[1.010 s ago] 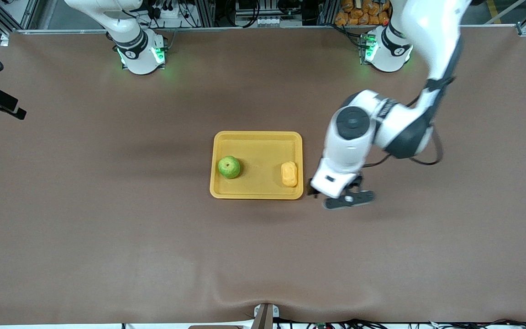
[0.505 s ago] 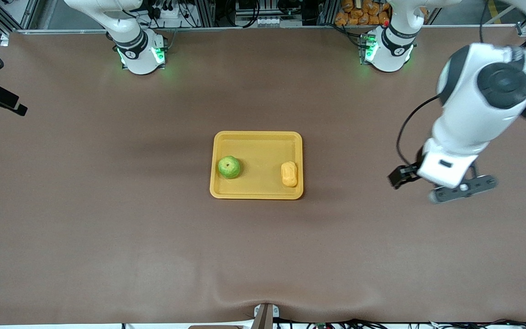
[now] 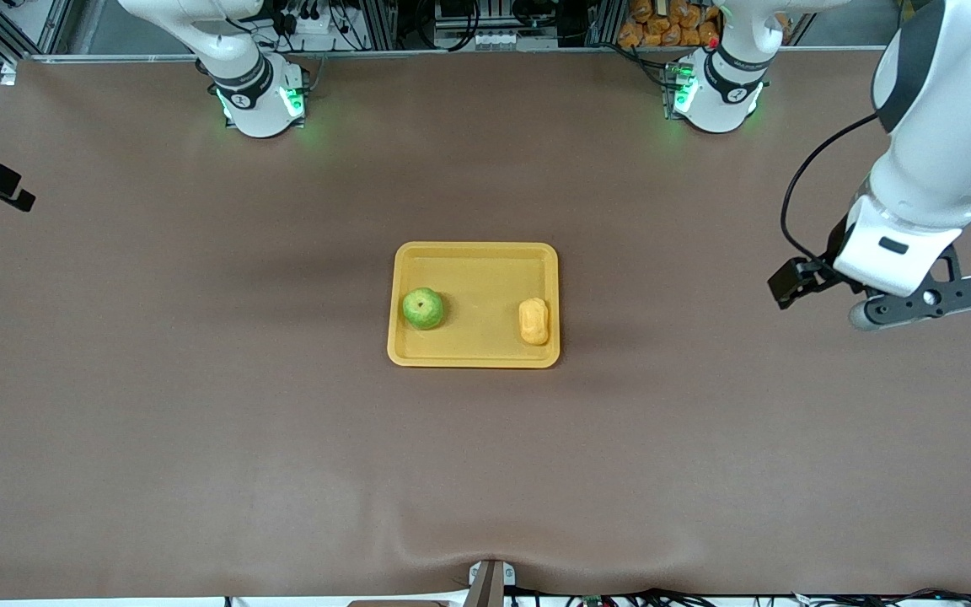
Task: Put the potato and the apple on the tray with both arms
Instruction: 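Release the potato on the tray and raise the left gripper away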
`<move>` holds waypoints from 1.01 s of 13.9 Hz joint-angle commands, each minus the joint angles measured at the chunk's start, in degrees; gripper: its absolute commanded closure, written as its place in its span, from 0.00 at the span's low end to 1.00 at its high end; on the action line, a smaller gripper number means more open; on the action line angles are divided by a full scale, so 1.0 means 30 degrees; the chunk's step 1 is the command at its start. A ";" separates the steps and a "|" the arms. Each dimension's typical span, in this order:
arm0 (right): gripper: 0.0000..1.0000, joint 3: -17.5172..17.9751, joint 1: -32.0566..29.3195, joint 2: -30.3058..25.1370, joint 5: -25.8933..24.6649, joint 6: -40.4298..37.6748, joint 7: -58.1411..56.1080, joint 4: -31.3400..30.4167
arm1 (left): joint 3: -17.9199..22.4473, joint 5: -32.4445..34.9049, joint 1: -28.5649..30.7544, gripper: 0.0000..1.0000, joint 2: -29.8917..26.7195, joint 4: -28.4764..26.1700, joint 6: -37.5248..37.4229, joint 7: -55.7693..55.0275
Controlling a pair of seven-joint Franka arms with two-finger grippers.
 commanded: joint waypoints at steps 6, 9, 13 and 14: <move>0.00 0.0015 0.0125 0.0348 -0.0271 0.0019 -0.0116 0.0511 | 0.2102 -0.2390 0.0215 0.00 -0.3895 -0.2374 -0.2604 0.5248; 0.00 0.0015 0.0183 0.0437 -0.0183 0.1013 -0.0174 0.0716 | 0.4094 -0.4032 -0.0400 0.00 -0.4864 -0.2521 -0.3662 0.6126; 0.00 0.0015 0.0154 0.0905 -0.0183 0.2245 -0.0116 0.0745 | 0.4068 -0.4003 -0.0607 0.00 -0.5248 -0.2522 -0.4398 0.6365; 0.00 0.0015 0.0154 0.0905 -0.0183 0.2246 -0.0145 0.0745 | 0.3981 -0.4003 -0.0606 0.00 -0.5276 -0.2463 -0.4428 0.6366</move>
